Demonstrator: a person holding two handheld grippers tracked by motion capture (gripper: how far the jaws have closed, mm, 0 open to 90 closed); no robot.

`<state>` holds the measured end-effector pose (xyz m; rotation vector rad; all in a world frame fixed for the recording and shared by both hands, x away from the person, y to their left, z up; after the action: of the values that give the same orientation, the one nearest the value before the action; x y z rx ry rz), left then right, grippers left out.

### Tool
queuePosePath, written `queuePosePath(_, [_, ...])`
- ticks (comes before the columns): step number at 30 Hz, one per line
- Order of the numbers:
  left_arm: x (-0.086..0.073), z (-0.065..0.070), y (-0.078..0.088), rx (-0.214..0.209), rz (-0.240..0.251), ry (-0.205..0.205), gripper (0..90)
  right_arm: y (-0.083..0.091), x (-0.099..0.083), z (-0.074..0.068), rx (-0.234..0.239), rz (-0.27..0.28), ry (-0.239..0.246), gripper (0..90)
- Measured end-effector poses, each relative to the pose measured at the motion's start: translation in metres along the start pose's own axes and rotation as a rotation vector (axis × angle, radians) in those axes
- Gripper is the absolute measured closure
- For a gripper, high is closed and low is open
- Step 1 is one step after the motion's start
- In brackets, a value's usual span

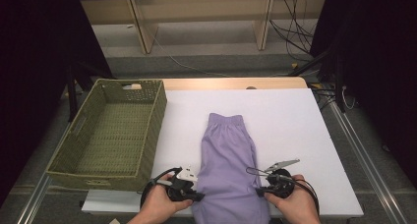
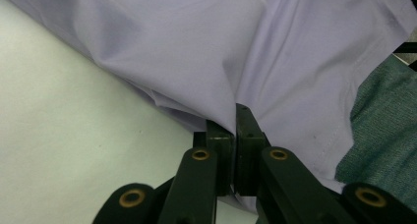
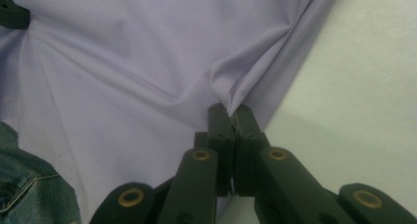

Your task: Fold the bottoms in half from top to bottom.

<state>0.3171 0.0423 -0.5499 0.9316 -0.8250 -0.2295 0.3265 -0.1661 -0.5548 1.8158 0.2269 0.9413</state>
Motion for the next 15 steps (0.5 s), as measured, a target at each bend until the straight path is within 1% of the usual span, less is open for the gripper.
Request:
queuePosePath(2, [-0.001,0.001,-0.0001,0.0,-0.003,-0.002,87.7,0.0003,-0.001,-0.0005,0.0,-0.004,0.005,89.0])
queuePosePath(10, [-0.0044,0.0048,0.0011,-0.009,-0.012,-0.011,87.6,0.0015,-0.0038,-0.0045,0.01,-0.019,0.0,89.0])
queuePosePath(12, [-0.0055,0.0057,0.0017,-0.011,-0.015,-0.014,87.6,0.0019,-0.0049,-0.0051,0.014,-0.023,0.006,89.1])
queuePosePath(15, [-0.0075,0.0074,0.0017,-0.015,-0.02,-0.017,87.6,0.0025,-0.0057,-0.0068,0.02,-0.023,-0.001,89.0])
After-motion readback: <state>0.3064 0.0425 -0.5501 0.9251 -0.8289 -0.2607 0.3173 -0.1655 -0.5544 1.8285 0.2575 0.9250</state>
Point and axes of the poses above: each handheld gripper's, and its own axes: y roughly backward along the jaws, x roughly out of its top, z roughly to its right, the point moved 10 cm from there along -y, roughly forward along the jaws, and after that the axes turned 11 degrees about y, right-handed, at the moved point
